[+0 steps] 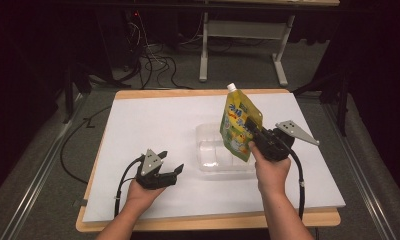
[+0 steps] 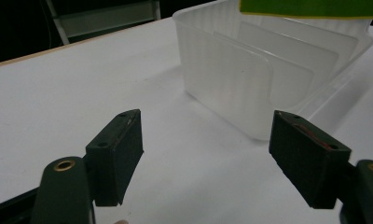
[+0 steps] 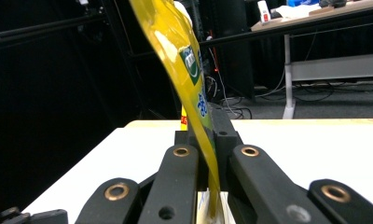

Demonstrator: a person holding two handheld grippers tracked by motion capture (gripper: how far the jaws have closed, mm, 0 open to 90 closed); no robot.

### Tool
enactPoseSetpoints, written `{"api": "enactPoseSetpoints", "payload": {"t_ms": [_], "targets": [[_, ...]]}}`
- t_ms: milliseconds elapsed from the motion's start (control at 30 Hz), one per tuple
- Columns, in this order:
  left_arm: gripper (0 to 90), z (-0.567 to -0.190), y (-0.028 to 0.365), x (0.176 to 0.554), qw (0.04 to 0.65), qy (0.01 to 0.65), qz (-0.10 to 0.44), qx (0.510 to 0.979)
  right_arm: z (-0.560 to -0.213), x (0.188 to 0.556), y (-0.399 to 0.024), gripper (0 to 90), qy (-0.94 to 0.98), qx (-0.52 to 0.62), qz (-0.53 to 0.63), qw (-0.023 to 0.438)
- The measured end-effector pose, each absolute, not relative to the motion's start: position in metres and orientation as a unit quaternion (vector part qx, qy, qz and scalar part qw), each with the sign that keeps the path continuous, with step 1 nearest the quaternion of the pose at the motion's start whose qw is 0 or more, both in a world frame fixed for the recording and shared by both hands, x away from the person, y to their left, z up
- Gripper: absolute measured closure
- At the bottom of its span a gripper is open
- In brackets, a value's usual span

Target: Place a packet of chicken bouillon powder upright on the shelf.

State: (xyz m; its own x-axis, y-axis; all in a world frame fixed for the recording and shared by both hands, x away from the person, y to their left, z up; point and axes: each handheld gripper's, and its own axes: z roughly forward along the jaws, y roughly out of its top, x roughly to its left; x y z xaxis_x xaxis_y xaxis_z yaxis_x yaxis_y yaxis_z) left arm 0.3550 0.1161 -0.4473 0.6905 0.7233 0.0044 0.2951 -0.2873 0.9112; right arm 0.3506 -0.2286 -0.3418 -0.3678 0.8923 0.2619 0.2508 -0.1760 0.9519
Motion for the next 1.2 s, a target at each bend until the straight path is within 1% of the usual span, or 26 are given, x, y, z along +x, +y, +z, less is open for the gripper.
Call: {"api": "enactPoseSetpoints", "payload": {"t_ms": [200,333,533,1200], "targets": [[26.4,-0.447,0.116,0.354,0.499,0.330,0.213,0.773,-0.350,0.362,-0.214,90.0,0.574,0.504,0.582,0.278],[26.4,-0.445,0.117,0.351,0.503,0.328,0.215,0.771,-0.353,0.369,-0.209,90.0,0.567,0.515,0.581,0.275],[26.4,-0.445,0.117,0.351,0.504,0.327,0.213,0.771,-0.357,0.376,-0.201,90.0,0.564,0.528,0.568,0.284],[26.4,-0.444,0.116,0.349,0.505,0.324,0.211,0.772,-0.364,0.376,-0.185,90.0,0.564,0.532,0.564,0.285]]}}
